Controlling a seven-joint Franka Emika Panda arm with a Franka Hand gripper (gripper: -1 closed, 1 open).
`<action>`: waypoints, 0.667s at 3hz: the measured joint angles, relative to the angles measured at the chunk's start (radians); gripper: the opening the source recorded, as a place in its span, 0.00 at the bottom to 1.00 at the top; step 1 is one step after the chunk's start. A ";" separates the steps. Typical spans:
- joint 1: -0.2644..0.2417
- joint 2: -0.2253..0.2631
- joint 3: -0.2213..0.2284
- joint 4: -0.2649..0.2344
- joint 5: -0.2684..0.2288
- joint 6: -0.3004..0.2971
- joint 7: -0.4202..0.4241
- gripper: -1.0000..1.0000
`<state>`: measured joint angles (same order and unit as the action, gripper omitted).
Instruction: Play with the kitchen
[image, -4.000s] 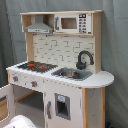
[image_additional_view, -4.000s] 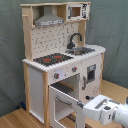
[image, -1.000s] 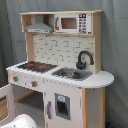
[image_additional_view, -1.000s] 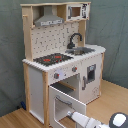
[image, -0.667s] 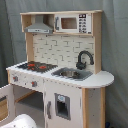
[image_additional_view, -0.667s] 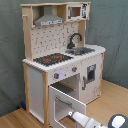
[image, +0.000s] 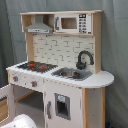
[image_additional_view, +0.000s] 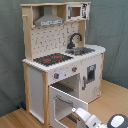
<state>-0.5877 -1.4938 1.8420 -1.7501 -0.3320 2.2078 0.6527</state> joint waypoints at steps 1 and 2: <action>0.032 0.020 -0.002 -0.055 0.000 -0.043 0.063 1.00; 0.065 0.027 -0.003 -0.110 0.004 -0.091 0.125 1.00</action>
<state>-0.5231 -1.4666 1.8395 -1.8599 -0.3284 2.1165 0.7777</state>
